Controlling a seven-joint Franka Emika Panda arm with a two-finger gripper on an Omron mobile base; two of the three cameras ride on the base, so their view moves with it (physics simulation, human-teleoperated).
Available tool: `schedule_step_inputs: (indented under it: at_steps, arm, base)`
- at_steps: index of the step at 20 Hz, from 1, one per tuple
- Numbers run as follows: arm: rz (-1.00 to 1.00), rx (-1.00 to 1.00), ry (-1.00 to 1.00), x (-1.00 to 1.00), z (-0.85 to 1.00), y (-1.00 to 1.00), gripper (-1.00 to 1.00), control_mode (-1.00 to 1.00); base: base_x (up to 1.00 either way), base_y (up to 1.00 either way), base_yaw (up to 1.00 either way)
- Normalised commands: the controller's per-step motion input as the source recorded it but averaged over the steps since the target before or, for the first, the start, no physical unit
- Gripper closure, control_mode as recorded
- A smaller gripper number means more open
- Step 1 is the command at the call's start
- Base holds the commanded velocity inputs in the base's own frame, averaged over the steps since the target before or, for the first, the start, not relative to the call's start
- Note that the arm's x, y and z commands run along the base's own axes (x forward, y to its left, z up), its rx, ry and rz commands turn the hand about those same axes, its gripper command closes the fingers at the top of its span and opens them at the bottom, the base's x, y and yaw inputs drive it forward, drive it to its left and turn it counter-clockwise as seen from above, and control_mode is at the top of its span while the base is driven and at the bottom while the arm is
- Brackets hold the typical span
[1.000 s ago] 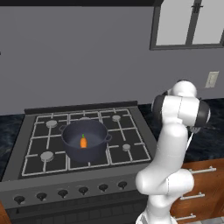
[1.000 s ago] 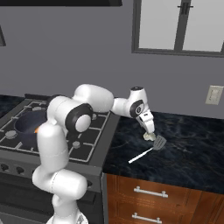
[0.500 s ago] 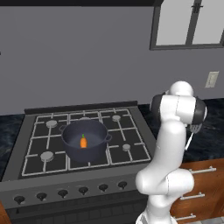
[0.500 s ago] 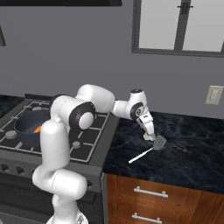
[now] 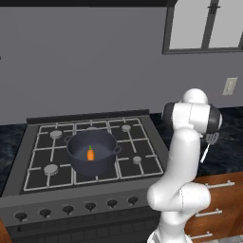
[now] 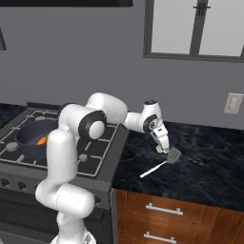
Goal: Put the carrot and garlic in the pot. Retrieve the spatula and lightly stir the vegetables in the pot.
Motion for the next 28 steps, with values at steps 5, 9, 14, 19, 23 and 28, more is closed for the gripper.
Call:
schedule_step_inputs:
  at_steps: [5,9,14,19,23,28]
  arm:
    - [0.00,0.02,0.00,0.00,-0.19,-0.13,-1.00,-1.00]
    - [0.00,0.01,0.00,0.00,-0.20,-0.07,-1.00,-1.00]
    - [0.00,0.01,0.00,0.00,-0.18,-0.06,-1.00,-1.00]
    - [0.00,0.00,0.00,0.00,-0.16,-0.04,-1.00,-1.00]
    - [0.00,0.00,0.00,0.09,-0.11,-0.03,-1.00,-1.00]
    - [0.00,0.00,0.00,0.09,-0.11,-0.01,1.00,-1.00]
  base:
    - [0.00,0.00,0.00]
    - [0.00,0.00,0.00]
    - [0.00,0.00,0.00]
    - [0.00,0.00,0.00]
    - [0.00,0.00,0.00]
    - [0.00,0.00,0.00]
